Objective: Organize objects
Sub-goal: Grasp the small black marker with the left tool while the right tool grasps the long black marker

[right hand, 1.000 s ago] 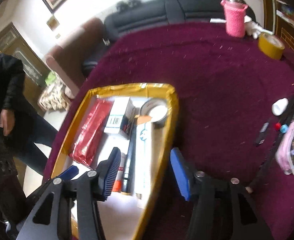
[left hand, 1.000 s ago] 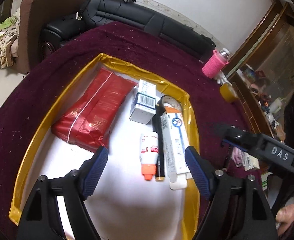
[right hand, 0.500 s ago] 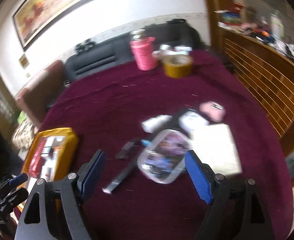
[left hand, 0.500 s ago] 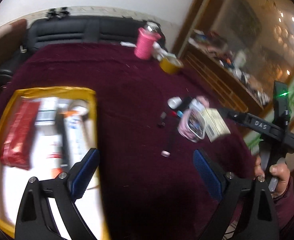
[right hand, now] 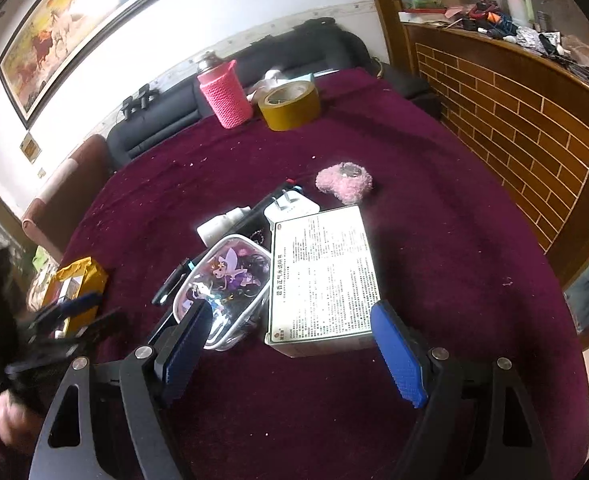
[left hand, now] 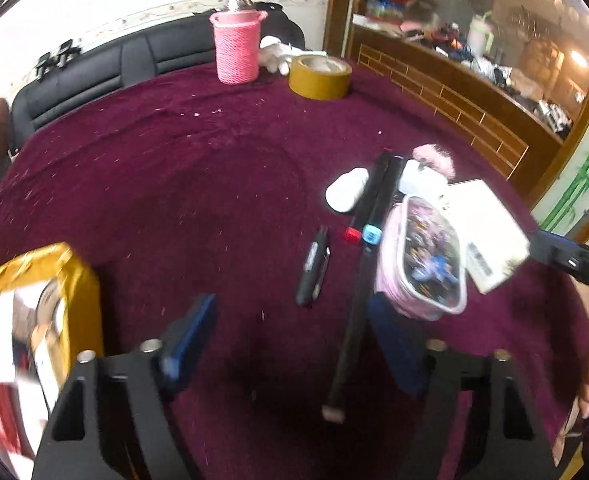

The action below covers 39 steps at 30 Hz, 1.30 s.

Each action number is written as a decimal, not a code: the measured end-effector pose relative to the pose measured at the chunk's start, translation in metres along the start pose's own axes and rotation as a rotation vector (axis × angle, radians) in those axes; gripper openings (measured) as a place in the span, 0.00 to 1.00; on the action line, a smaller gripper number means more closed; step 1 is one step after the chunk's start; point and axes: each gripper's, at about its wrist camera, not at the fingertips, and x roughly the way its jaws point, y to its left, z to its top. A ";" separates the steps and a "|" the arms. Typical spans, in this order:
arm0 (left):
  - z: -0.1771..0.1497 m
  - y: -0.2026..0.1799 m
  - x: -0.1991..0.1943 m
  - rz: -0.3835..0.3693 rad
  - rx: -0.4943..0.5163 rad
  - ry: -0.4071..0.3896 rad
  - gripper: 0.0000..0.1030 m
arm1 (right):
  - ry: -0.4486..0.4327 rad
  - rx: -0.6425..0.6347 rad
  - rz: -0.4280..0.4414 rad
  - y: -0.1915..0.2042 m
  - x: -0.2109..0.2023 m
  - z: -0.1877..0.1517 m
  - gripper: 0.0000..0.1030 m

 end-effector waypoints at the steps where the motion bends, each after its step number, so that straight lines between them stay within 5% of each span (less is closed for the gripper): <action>1: 0.004 0.001 0.007 -0.002 0.002 0.011 0.58 | 0.004 0.000 0.005 -0.001 0.002 0.000 0.83; 6: 0.016 -0.006 0.033 -0.024 0.050 0.041 0.50 | 0.009 0.008 0.026 -0.008 0.009 0.005 0.83; 9: 0.018 -0.017 0.049 -0.005 0.096 0.073 0.36 | 0.007 0.012 0.032 -0.009 0.010 0.008 0.83; 14: 0.020 -0.027 0.056 0.042 0.103 0.065 0.27 | 0.005 0.010 0.040 -0.008 0.013 0.011 0.83; 15: 0.019 -0.028 0.056 0.049 0.101 0.061 0.14 | 0.006 0.008 0.042 -0.007 0.013 0.011 0.83; 23: 0.016 -0.015 0.039 0.021 0.018 0.048 0.14 | 0.016 0.016 0.056 -0.001 0.014 0.012 0.83; 29: 0.008 0.000 -0.012 -0.028 -0.076 -0.034 0.14 | 0.023 -0.008 0.134 0.020 0.009 0.009 0.83; 35: -0.012 0.019 -0.064 -0.073 -0.148 -0.116 0.14 | 0.166 -0.019 0.333 0.066 0.030 -0.011 0.83; 39: -0.031 0.035 -0.087 -0.078 -0.195 -0.144 0.15 | 0.248 -0.011 0.327 0.099 0.062 -0.027 0.83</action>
